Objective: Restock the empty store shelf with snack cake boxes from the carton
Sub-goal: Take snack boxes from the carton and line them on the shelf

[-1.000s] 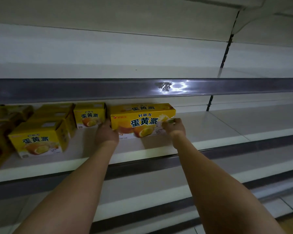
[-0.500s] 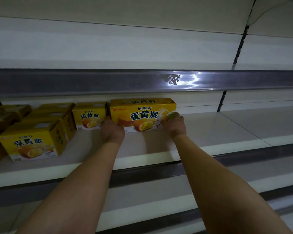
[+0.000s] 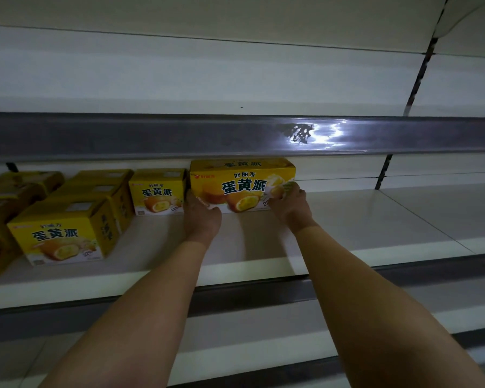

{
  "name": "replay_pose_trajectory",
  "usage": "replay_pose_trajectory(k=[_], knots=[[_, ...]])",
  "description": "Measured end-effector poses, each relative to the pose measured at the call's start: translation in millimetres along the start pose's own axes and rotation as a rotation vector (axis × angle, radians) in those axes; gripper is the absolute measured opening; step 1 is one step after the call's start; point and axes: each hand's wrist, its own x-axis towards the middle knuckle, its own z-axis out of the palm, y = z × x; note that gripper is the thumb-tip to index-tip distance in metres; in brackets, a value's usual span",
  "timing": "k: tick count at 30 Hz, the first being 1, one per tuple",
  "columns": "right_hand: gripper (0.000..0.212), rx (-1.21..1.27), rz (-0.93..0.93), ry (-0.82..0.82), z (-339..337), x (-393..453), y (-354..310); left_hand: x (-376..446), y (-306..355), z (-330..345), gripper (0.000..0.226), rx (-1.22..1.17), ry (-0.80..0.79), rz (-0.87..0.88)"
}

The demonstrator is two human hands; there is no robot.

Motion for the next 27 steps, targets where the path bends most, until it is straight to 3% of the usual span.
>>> replay_pose_trajectory(k=[4, 10, 14, 17, 27], knots=[[0.072, 0.032, 0.038, -0.055, -2.2, 2.8, 0.5, 1.9, -0.3, -2.2, 0.09, -0.036, -0.069, 0.013], [0.069, 0.0, 0.018, -0.08, -5.6, -2.4, -1.2, 0.1, 12.0, -8.4, 0.086, -0.005, -0.123, -0.031], [0.067, -0.276, -0.044, -0.121, -14.4, -16.5, -2.7, -10.1, 13.0, -14.8, 0.063, 0.261, -0.028, 0.013], [0.066, -0.401, -0.091, -0.181, -18.6, -26.8, -0.8, -20.3, 15.0, -17.2, 0.045, 0.415, -0.105, 0.059], [0.064, -0.606, -0.109, -0.301, -54.6, -55.4, 2.6, -62.4, 39.5, -13.4, 0.042, 0.68, -0.27, 0.038]])
